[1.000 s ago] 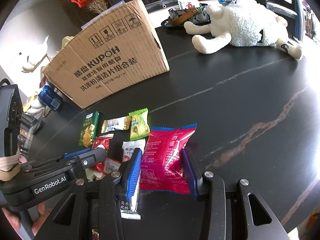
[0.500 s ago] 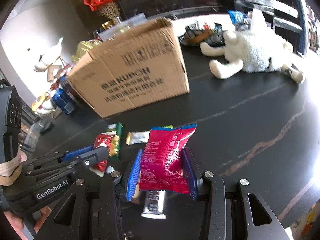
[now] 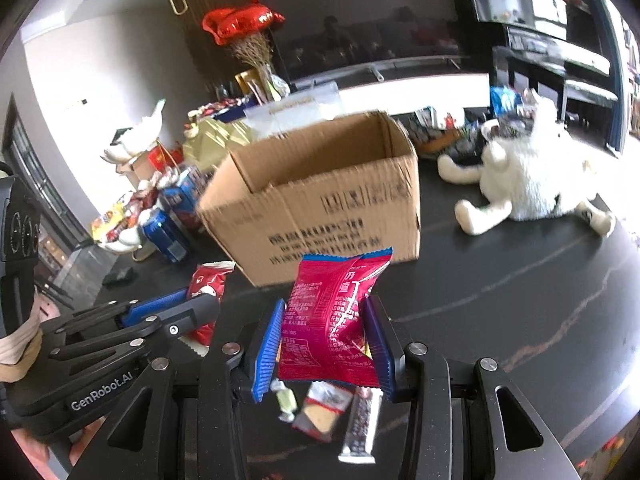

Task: Organize snacks
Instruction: 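Lift both held bags and carry them over the cardboard box, then open both grippers to drop the red and pink bags into the box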

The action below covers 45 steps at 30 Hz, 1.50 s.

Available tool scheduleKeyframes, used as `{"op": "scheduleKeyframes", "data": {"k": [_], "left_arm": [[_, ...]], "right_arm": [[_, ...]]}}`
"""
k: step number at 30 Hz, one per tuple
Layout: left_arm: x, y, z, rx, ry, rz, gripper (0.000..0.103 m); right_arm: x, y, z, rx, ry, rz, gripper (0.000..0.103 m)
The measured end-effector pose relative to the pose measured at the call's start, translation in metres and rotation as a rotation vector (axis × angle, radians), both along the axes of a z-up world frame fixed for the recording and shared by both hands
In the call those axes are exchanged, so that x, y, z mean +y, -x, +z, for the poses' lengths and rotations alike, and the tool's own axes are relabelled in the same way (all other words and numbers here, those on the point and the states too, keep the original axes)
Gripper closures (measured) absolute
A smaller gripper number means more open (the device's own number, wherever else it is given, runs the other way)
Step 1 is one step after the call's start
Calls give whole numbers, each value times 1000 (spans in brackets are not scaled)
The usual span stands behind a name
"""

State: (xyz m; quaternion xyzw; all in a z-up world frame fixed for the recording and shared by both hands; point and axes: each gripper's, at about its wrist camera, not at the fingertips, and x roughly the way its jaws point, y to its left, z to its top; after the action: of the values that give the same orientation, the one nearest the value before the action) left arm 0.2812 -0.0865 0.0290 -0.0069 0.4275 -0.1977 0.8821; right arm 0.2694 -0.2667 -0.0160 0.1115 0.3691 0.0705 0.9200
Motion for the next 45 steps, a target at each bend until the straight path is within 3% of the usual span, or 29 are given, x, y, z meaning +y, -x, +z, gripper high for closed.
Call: {"op": "scheduleKeyframes", "data": {"k": [11,21,34,45], "left_arm": [[13,-23,43,-82,10,27,81],[12,-55,62,-122,-10,32,81],[-1,-105,47,-87,2,23,81],[-16,-149,17,-52,-10,27,79]], "right_arm": [[14,-26,40,-68,23,21,61],[15,-64,64,-105,46,27,61],[7,-117,56,-87,54,20,61],[-7,-155,27,-37,51,4,60]]}}
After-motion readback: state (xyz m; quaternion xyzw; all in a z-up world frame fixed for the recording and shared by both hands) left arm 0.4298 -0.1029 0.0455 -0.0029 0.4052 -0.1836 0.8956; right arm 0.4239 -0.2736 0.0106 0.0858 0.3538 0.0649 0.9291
